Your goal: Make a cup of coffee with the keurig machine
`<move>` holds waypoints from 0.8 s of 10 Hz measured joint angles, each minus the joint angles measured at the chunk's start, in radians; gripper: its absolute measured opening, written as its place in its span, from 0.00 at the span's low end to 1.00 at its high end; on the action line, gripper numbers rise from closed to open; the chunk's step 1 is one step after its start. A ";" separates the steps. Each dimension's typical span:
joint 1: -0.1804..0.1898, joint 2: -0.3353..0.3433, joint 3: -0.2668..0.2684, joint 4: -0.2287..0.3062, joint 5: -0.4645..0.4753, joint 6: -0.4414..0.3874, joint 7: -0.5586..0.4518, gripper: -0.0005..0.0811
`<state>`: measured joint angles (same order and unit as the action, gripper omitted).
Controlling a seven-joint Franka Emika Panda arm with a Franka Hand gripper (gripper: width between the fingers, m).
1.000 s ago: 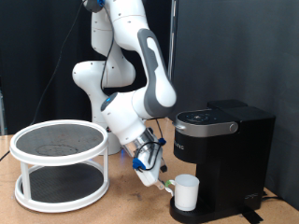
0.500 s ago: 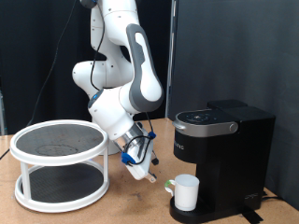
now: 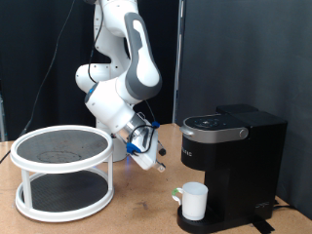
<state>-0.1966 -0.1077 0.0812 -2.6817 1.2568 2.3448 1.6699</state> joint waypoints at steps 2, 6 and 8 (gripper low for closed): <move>-0.021 -0.075 -0.022 -0.019 -0.089 -0.096 0.057 0.91; -0.030 -0.131 -0.029 -0.037 -0.100 -0.188 0.062 0.91; -0.030 -0.205 -0.030 -0.051 -0.100 -0.253 0.067 0.91</move>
<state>-0.2268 -0.3131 0.0512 -2.7326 1.1571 2.0917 1.7367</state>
